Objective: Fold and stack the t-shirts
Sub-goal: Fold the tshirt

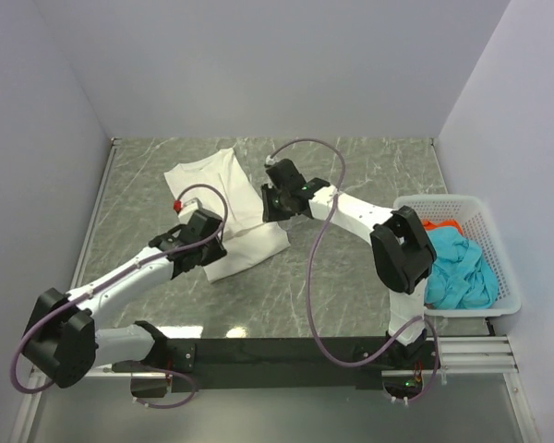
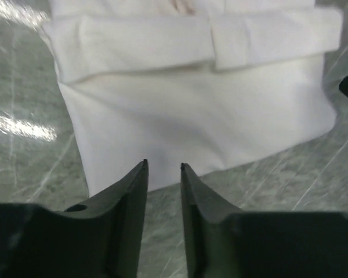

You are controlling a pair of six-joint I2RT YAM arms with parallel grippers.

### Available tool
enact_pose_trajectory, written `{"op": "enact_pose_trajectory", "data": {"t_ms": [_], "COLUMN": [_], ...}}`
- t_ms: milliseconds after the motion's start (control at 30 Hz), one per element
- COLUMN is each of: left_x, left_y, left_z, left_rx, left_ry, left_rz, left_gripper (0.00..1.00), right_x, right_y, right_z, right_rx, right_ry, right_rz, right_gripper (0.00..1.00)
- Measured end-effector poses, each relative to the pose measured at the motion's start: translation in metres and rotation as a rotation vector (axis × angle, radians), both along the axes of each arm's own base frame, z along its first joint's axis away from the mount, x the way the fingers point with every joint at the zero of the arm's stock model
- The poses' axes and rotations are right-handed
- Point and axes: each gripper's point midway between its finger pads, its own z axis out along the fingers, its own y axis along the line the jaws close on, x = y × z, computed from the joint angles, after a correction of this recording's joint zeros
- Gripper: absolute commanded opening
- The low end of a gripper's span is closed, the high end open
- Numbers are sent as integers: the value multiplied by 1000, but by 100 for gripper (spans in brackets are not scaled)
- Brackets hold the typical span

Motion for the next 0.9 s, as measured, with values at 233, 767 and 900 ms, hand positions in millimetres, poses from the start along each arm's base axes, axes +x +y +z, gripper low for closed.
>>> {"op": "enact_pose_trajectory", "data": {"t_ms": [233,767,900], "left_x": [-21,-27,-28], "left_y": [-15,-24,-24], "left_z": [-54,-78,-77], "left_rx": [27,-19,-30], "left_ry": [149,182,179], "left_rz": [-51,-59,-49], "left_gripper": [16,8,12], "right_x": [-22,48,84], "right_y": [29,88,90], "right_z": [-27,-50,-48], "right_rx": [32,65,93], "right_ry": [74,35,1], "right_rz": [80,81,44], "right_gripper": [23,26,30]}}
